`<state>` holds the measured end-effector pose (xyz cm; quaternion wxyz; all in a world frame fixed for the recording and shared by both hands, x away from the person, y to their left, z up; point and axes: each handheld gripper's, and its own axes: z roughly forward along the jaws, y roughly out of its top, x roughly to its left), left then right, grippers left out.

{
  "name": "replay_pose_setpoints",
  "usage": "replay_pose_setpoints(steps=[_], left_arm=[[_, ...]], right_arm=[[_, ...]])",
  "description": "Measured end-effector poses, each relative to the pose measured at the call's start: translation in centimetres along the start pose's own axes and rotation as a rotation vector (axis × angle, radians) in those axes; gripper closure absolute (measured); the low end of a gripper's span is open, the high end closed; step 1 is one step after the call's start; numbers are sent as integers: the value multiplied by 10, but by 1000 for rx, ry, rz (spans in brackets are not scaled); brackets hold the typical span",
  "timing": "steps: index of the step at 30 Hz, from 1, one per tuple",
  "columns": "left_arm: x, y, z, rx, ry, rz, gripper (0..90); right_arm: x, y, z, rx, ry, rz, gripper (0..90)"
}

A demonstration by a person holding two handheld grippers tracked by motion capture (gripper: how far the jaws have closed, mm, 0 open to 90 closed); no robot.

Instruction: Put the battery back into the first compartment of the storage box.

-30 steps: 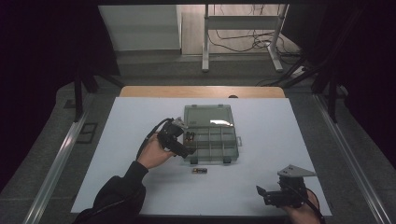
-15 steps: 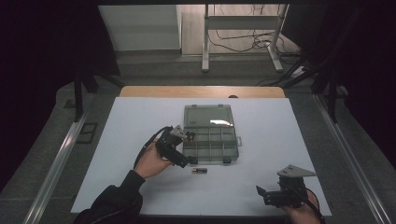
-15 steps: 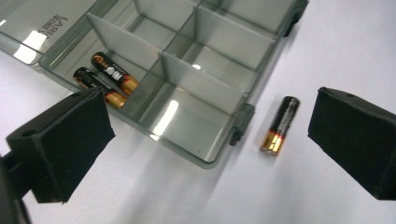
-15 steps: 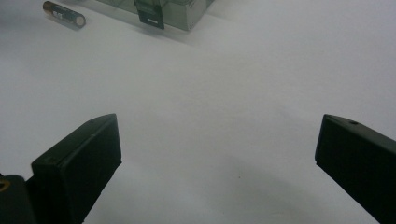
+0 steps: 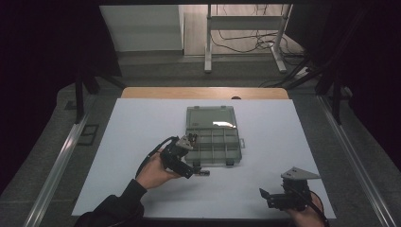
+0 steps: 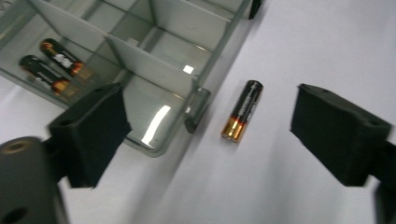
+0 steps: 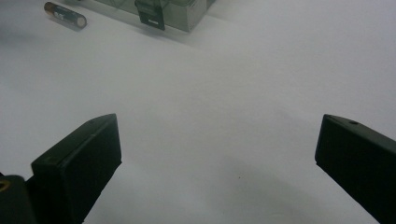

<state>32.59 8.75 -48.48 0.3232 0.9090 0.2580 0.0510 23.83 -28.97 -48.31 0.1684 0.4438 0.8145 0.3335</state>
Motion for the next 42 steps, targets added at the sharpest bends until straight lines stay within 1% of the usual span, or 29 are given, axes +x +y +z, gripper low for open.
replay_pose_setpoints(steps=[2,3,4,5,9,12,13,15,22,23,27,28,30,31,33,34,39,42], left_arm=[[-3,-1,1,-2,-14,13,235],[-5,-1,3,5,-26,33,316],[-5,-1,3,5,-26,33,355],[-7,-1,4,7,-30,43,355],[-12,-1,11,23,-50,71,472],[-14,0,17,37,-70,77,548],[-15,0,19,41,-73,81,548],[-16,0,24,49,-81,86,581],[-18,2,36,60,-71,101,623],[-18,2,37,71,-68,113,627],[-19,1,43,84,-58,125,658],[-20,1,45,89,-53,132,658],[-21,0,47,91,-51,143,687],[-21,0,48,88,-54,140,697],[-21,1,48,91,-59,138,750],[-22,1,48,92,-56,136,763],[-23,2,47,99,-53,135,772],[-23,2,47,103,-65,128,772]], right_arm=[[0,0,0,0,0,1,4],[0,0,0,0,1,0,4],[0,0,0,0,1,0,4],[0,0,0,0,1,1,4],[0,0,0,1,1,-1,4],[0,0,0,2,2,-2,4],[0,0,0,2,2,-2,4],[0,0,0,2,2,-3,4],[0,0,0,4,3,-6,4],[0,0,1,4,3,-6,4],[0,0,1,7,3,-5,4],[0,0,1,7,3,-5,4],[0,0,1,8,3,-6,5],[1,0,1,8,3,-7,5],[1,0,1,8,3,-8,5],[1,0,1,8,2,-7,5],[1,0,1,7,2,-8,5],[0,0,1,7,3,-7,5]])
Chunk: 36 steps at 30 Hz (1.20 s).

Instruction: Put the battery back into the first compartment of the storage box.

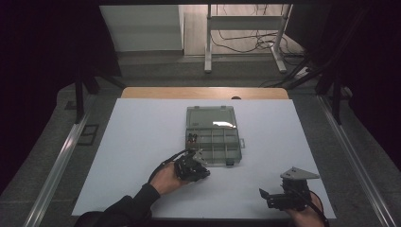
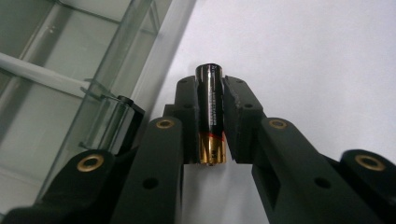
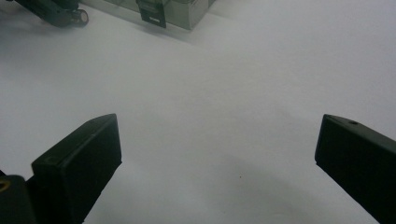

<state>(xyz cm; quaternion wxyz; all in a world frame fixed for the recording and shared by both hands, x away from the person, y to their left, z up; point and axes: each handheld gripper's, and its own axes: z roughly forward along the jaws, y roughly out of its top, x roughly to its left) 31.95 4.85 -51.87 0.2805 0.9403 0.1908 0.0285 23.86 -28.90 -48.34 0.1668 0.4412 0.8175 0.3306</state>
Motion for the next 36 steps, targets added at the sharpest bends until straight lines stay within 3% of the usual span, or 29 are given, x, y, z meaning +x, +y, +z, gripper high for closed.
replay_pose_setpoints(steps=[22,36], left_arm=[[-1,8,-23,-49,2,-32,773],[11,12,-47,-78,28,-57,773]], right_arm=[[0,0,0,1,-2,0,5],[0,0,0,3,-3,4,5]])
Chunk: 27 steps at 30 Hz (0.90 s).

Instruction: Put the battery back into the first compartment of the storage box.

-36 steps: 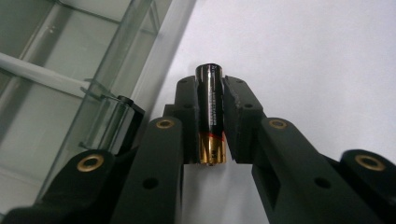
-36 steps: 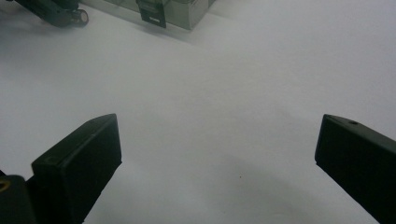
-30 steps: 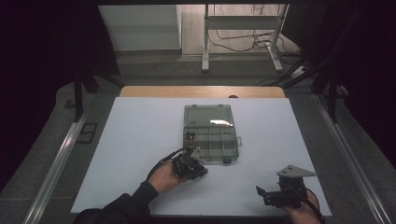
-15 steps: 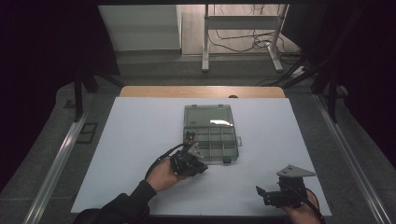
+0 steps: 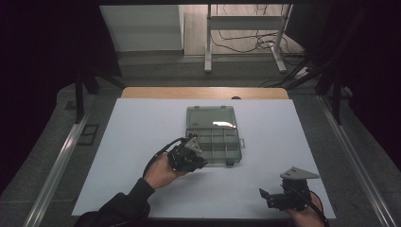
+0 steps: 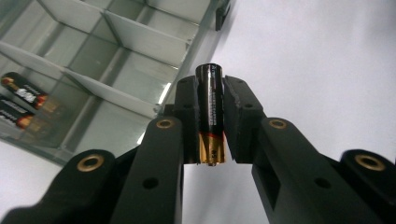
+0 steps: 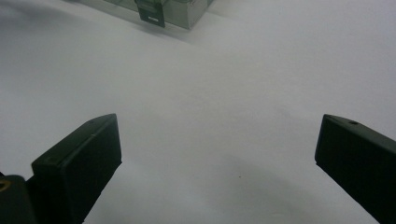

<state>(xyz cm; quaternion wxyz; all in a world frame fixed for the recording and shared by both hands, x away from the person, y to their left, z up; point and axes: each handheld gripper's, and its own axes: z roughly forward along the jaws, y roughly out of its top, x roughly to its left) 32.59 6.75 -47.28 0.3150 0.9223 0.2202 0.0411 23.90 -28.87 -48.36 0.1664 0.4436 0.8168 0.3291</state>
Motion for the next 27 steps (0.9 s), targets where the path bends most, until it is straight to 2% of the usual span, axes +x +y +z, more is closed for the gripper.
replay_pose_setpoints(steps=[17,27], left_arm=[[21,5,-15,-15,57,-46,772],[40,4,-17,-20,75,-100,772]], right_arm=[[0,0,0,0,-1,3,5],[0,0,0,0,-2,2,5]])
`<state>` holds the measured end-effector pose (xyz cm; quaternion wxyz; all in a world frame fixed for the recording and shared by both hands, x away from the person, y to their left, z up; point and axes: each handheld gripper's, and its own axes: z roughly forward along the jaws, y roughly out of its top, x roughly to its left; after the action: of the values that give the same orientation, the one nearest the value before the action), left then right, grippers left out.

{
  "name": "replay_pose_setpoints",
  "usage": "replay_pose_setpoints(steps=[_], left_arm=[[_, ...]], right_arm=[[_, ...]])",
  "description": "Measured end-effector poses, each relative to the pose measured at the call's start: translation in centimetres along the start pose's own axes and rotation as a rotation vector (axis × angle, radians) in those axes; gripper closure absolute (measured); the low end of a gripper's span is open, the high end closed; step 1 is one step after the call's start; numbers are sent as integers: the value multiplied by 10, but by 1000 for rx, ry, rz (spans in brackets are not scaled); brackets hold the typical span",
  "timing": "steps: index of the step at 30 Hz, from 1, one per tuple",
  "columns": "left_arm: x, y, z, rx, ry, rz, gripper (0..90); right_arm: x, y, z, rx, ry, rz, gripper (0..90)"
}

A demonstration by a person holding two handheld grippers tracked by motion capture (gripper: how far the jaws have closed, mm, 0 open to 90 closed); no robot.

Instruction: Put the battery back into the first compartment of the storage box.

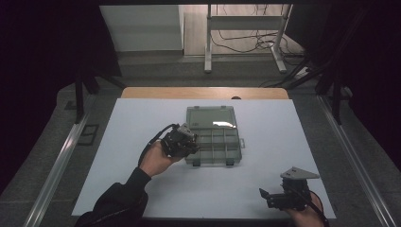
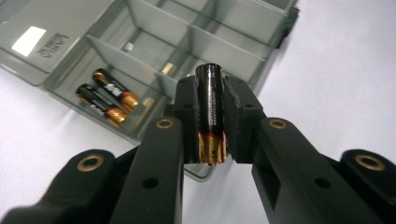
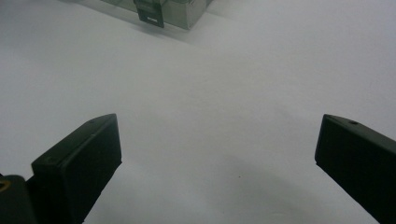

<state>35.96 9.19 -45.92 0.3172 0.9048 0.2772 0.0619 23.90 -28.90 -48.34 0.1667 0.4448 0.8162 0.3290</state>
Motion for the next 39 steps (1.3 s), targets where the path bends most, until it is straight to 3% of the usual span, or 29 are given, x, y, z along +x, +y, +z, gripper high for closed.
replay_pose_setpoints(steps=[14,27,31,35,39], left_arm=[[30,8,6,-28,79,-93,772],[46,15,30,-5,136,-153,770],[50,13,37,-5,132,-153,760],[51,13,38,-23,135,-151,585],[51,11,34,-48,137,-154,502]], right_arm=[[0,0,0,0,2,0,5],[0,0,0,0,4,2,7],[-1,0,0,0,5,0,7],[-1,0,0,0,5,1,7],[0,0,0,0,4,1,7]])
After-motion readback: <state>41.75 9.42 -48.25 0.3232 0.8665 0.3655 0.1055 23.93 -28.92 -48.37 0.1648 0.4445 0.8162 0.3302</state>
